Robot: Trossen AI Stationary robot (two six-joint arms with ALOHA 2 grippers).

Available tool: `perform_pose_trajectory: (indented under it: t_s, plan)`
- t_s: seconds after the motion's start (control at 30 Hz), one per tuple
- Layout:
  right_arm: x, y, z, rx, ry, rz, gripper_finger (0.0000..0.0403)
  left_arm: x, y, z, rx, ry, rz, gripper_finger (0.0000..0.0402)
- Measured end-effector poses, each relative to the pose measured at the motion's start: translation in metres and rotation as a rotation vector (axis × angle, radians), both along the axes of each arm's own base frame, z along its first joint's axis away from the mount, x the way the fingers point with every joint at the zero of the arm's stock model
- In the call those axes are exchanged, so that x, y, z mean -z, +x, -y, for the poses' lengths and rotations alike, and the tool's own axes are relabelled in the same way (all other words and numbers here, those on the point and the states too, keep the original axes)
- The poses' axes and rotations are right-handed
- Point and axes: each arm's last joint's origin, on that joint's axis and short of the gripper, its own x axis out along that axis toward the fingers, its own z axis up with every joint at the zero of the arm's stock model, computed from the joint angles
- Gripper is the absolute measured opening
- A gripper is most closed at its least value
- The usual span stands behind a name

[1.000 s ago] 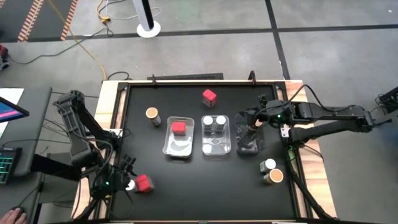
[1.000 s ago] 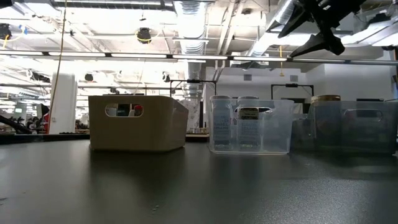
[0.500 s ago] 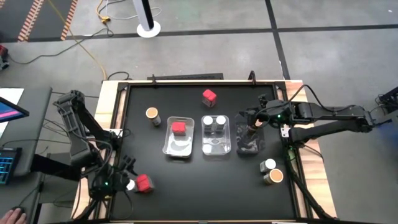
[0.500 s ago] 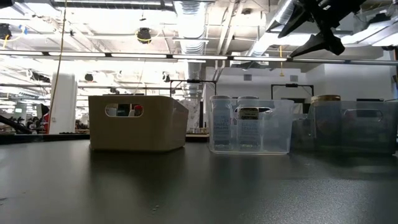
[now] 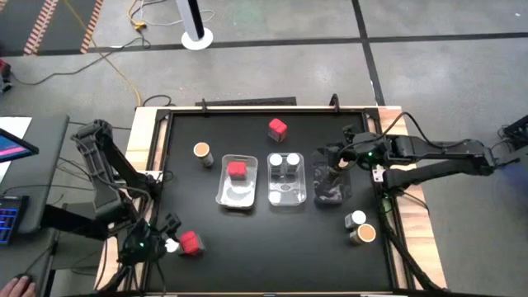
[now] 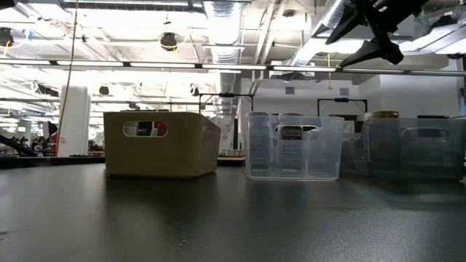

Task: Sort spices by type
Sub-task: Put the left white seasoning bottle into the transparent bin

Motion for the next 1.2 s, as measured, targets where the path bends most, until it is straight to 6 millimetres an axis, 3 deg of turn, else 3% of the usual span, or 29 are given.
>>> perform_pose_trajectory:
  t_s: [0.27,0.77,1.2]
  plan:
    - [0.000,0.000,0.000,-0.009,0.005,0.000,0.0296,0.013,0.001,0.005,0.168,0.029,0.041,0.0290]
    - [0.000,0.001,-0.010,-0.068,0.013,0.003,0.0296,0.039,0.001,0.001,0.249,0.054,-0.014,0.0290]
    - [0.000,0.001,-0.010,-0.071,0.012,0.003,0.0296,0.042,0.007,-0.002,0.295,0.072,0.010,0.0290]
